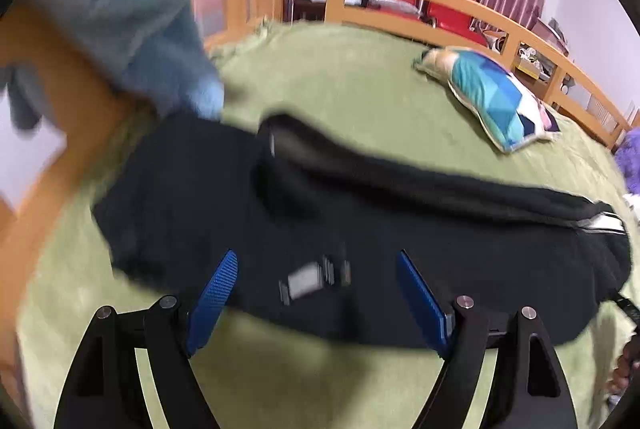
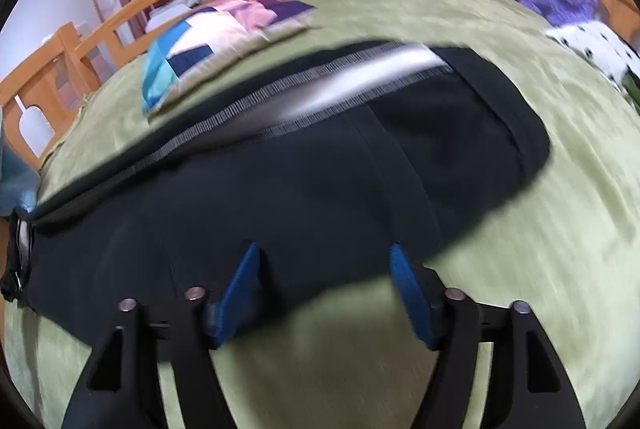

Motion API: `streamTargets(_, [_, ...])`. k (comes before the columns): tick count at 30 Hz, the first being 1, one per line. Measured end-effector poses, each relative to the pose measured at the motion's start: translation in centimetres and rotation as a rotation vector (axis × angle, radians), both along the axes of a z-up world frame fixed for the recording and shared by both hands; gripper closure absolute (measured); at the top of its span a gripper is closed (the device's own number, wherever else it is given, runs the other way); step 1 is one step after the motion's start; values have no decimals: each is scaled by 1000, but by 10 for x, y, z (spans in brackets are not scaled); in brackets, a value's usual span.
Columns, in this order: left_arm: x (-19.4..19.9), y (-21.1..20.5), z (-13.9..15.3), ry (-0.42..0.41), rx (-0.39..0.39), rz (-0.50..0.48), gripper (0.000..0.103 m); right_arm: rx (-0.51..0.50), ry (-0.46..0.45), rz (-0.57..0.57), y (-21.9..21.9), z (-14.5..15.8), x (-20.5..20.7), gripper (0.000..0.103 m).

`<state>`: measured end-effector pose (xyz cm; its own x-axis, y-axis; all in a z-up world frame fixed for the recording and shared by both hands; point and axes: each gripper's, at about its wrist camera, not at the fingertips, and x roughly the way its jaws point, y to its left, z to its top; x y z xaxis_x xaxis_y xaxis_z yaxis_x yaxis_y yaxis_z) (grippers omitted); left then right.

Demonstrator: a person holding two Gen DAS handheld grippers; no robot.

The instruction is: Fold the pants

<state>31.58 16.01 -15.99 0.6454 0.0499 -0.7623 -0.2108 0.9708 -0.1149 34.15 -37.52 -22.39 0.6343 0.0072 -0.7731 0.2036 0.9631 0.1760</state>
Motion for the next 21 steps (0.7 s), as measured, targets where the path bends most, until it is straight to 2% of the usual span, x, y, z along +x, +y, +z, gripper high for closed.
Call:
streamTargets(3, [-16,4,-32,45,-135,2,23,67,24,-10,-10,-15,-15,25])
streamTargets(5, [-17,4,-50,50,-191,15,23,106,34,-35,-19,-24,-17,25])
streamTargets(8, [-6,7,-70,80,-226,50,23,211,-6,-86,-40,-29,-16,25])
streamTargets(11, [8,19,-86,67,-311,99,23,287,-33,-112,-55,-33,-7,23])
streamTargets(13, [14,24,-91,31,-350,125,23,313,-57,-122,-61,-36,3,19])
streamTargets(15, [24,27,-95,11,-378,137,16,324,-77,-128,-62,-37,14,11])
streamTargets(18, [37,27,-97,6,-378,160,15,314,-92,-155,-60,-38,37,8])
streamTargets(20, [43,26,-97,11,-376,186,15,291,-93,-170,-58,-37,51,12])
streamTargets(21, [44,26,-97,21,-380,209,20,280,-88,-173,-57,-37,56,26])
